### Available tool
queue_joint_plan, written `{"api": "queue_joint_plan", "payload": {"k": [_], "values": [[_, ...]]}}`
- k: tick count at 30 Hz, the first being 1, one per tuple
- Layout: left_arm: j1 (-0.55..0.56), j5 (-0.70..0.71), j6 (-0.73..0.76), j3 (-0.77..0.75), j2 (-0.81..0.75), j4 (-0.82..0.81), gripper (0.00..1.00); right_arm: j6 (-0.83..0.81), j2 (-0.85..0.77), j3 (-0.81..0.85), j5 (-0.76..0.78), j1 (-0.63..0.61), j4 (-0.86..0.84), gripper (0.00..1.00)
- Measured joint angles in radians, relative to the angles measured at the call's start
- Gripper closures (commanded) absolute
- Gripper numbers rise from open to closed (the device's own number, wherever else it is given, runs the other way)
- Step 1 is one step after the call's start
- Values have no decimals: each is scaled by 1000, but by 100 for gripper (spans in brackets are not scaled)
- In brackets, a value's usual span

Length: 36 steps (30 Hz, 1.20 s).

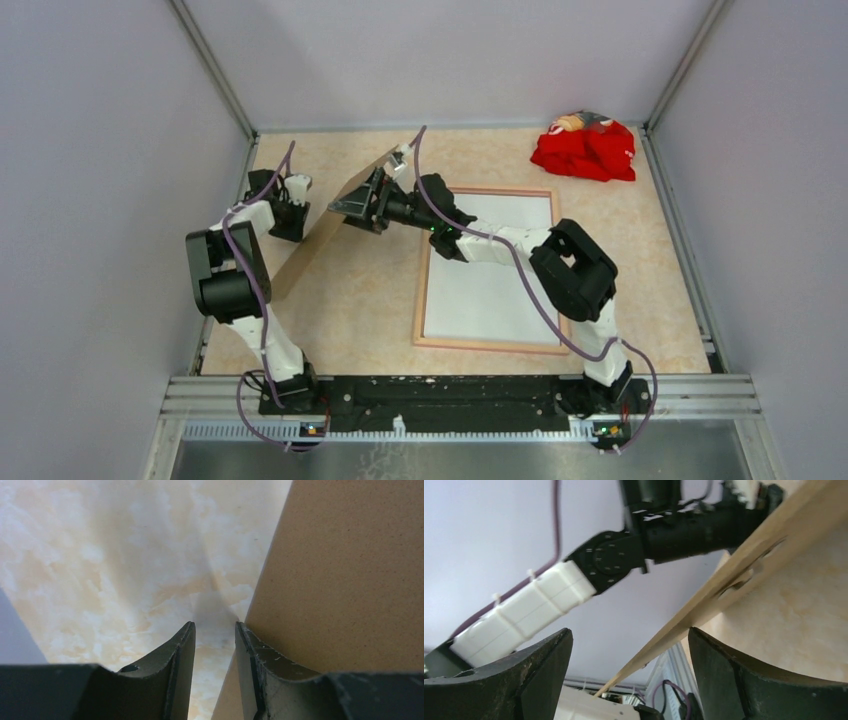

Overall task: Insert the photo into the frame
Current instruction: Turn over the photo frame item at the center of the board.

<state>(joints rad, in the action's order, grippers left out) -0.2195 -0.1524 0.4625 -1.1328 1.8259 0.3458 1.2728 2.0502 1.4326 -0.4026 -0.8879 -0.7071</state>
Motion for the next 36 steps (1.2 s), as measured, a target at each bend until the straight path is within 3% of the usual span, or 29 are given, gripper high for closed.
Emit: {"api": "queue_joint_plan", "payload": {"k": [3,5,8,10,11,13,15,20,26,30,36], "values": [[3,-16,-4,2,-2,10,56,-19,-11,-35,48,0,74,34],[5,-22,-7,2,-3,15,52,-40,-22,-54,84,0,148,51],[5,-27,-10,-3,-5,31,34,-80,-39,-57,136,1,272,83],[5,-13,-3,-13,-4,40,23,-92,-69,-56,165,2,387,97],[4,-3,1,-19,-4,48,17,-96,-85,-56,182,4,459,100],[5,14,17,-35,-4,75,3,-92,-102,-56,203,11,577,100],[6,-7,22,-63,-10,122,2,-87,-106,-53,208,24,648,100],[59,-214,44,-201,-79,345,2,-98,-106,11,195,53,718,100],[98,-487,144,-428,-216,476,2,-137,-89,216,150,180,875,100],[152,-616,287,-401,-415,507,1,-110,-84,318,144,305,924,100],[254,-711,517,-190,-736,523,1,-12,-89,328,171,396,966,100]]}}
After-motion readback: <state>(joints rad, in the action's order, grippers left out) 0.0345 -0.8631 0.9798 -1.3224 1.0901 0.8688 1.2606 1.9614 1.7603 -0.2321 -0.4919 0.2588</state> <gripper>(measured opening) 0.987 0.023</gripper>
